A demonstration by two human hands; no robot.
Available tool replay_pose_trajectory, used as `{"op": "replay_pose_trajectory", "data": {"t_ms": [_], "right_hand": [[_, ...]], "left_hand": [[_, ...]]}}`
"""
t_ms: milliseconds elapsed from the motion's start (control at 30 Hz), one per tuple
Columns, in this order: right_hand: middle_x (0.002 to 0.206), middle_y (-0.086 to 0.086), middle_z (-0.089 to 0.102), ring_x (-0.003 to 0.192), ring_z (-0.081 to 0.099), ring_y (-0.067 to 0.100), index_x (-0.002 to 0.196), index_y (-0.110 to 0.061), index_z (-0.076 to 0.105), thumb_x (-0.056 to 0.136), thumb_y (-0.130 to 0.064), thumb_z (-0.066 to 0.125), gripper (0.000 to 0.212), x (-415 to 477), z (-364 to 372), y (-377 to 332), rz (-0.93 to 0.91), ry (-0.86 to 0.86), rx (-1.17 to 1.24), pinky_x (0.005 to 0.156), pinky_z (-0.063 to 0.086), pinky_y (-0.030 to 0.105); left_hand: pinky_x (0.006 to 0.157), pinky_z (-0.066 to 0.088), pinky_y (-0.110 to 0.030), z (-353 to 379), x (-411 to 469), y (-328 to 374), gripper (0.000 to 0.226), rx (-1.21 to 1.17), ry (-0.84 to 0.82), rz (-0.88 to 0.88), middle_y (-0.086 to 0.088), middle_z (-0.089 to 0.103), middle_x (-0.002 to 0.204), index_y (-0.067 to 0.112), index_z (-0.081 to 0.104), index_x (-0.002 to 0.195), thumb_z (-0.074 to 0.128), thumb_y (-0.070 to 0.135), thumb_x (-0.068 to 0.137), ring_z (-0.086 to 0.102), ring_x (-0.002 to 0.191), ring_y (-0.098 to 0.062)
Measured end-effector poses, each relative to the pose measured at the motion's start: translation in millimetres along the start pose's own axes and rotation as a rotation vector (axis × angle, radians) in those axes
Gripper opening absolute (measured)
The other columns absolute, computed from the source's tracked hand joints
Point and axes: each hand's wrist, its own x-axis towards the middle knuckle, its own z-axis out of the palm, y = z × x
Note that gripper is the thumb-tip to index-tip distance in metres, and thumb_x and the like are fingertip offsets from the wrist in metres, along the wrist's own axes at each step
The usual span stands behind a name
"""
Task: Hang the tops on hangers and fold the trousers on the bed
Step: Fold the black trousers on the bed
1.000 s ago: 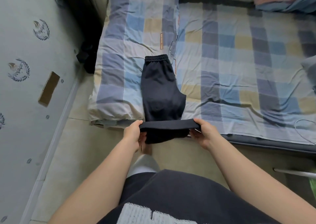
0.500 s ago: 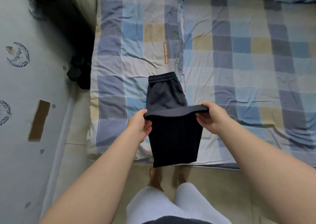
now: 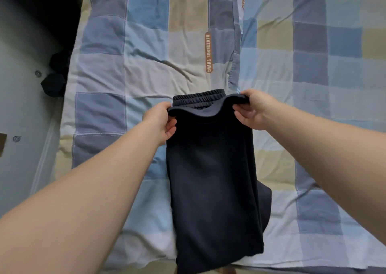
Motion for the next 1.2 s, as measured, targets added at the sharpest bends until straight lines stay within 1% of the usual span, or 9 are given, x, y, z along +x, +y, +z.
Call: {"op": "replay_pose_trajectory", "data": {"t_ms": [133, 233, 300, 467, 567, 667, 767, 1033, 1200], "right_hand": [[0.099, 0.005, 0.070, 0.094, 0.070, 0.019, 0.101, -0.018, 0.061, 0.099, -0.027, 0.058, 0.010, 52, 7, 3, 0.002, -0.060, 0.007, 0.070, 0.055, 0.033], [0.129, 0.005, 0.064, 0.121, 0.060, 0.027, 0.132, -0.018, 0.053, 0.099, -0.034, 0.059, 0.037, 65, -2, 17, 0.022, -0.166, -0.060, 0.094, 0.052, 0.044], [0.137, 0.003, 0.060, 0.126, 0.057, 0.026, 0.142, -0.020, 0.047, 0.100, -0.036, 0.057, 0.046, 59, -12, 31, 0.022, -0.186, -0.091, 0.102, 0.049, 0.047], [0.122, 0.002, 0.069, 0.114, 0.064, 0.020, 0.125, -0.021, 0.059, 0.100, -0.028, 0.057, 0.026, 18, -50, 79, -0.118, -0.111, -0.231, 0.100, 0.051, 0.044], [0.115, -0.001, 0.067, 0.107, 0.066, 0.018, 0.127, -0.020, 0.059, 0.097, -0.022, 0.061, 0.031, -6, -86, 130, -0.201, 0.051, -0.357, 0.093, 0.053, 0.036], [0.135, -0.004, 0.055, 0.123, 0.056, 0.017, 0.148, -0.024, 0.042, 0.094, -0.030, 0.066, 0.059, -23, -120, 188, -0.168, 0.106, -0.434, 0.103, 0.046, 0.036], [0.151, -0.003, 0.041, 0.133, 0.046, 0.018, 0.156, -0.026, 0.028, 0.093, -0.035, 0.069, 0.076, -35, -140, 236, -0.058, 0.049, -0.476, 0.107, 0.040, 0.036], [0.147, -0.004, 0.045, 0.128, 0.051, 0.023, 0.150, -0.027, 0.032, 0.057, -0.063, 0.080, 0.111, -32, -150, 287, 0.008, 0.045, -0.618, 0.105, 0.047, 0.048], [0.133, -0.002, 0.046, 0.117, 0.053, 0.026, 0.140, -0.023, 0.036, 0.073, -0.052, 0.082, 0.086, -38, -154, 303, 0.151, 0.102, -0.584, 0.095, 0.050, 0.049]], "left_hand": [[0.068, 0.047, -0.027, 18, 41, 0, 0.025, -0.012, -0.033, 0.030, 0.006, 0.067, 0.092, 0.026, 0.064, 0.114, 0.058, 0.042, 0.098, 0.063, 0.080, -0.010], [0.074, 0.049, -0.030, 18, 50, -14, 0.041, 0.061, -0.072, 0.060, 0.007, 0.067, 0.120, 0.024, 0.060, 0.130, 0.052, 0.050, 0.100, 0.069, 0.096, -0.013], [0.076, 0.051, -0.031, 11, 44, -28, 0.043, 0.103, -0.043, 0.094, 0.008, 0.066, 0.123, 0.023, 0.060, 0.131, 0.053, 0.051, 0.099, 0.070, 0.099, -0.015], [0.083, 0.051, -0.032, -5, 8, -84, 0.015, 0.261, 0.053, 0.294, 0.007, 0.068, 0.113, 0.027, 0.065, 0.106, 0.062, 0.039, 0.097, 0.067, 0.104, -0.017], [0.100, 0.046, -0.032, -20, -11, -141, 0.043, 0.418, 0.156, 0.381, 0.005, 0.059, 0.125, 0.024, 0.058, 0.125, 0.073, 0.041, 0.089, 0.057, 0.118, -0.018], [0.110, 0.041, -0.044, -36, -30, -198, 0.078, 0.560, 0.230, 0.307, 0.005, 0.048, 0.141, 0.025, 0.044, 0.140, 0.077, 0.053, 0.075, 0.048, 0.129, -0.020], [0.110, 0.045, -0.044, -46, -47, -243, 0.099, 0.478, 0.171, 0.214, 0.007, 0.048, 0.143, 0.027, 0.035, 0.145, 0.079, 0.060, 0.062, 0.051, 0.129, -0.017], [0.094, 0.046, -0.035, -55, -60, -271, 0.086, 0.571, 0.218, 0.138, 0.004, 0.053, 0.135, 0.019, 0.035, 0.140, 0.080, 0.055, 0.076, 0.057, 0.119, -0.023], [0.097, 0.052, -0.040, -61, -71, -289, 0.071, 0.502, 0.119, -0.015, 0.001, 0.063, 0.125, 0.014, 0.052, 0.131, 0.081, 0.050, 0.077, 0.062, 0.110, -0.026]]}}
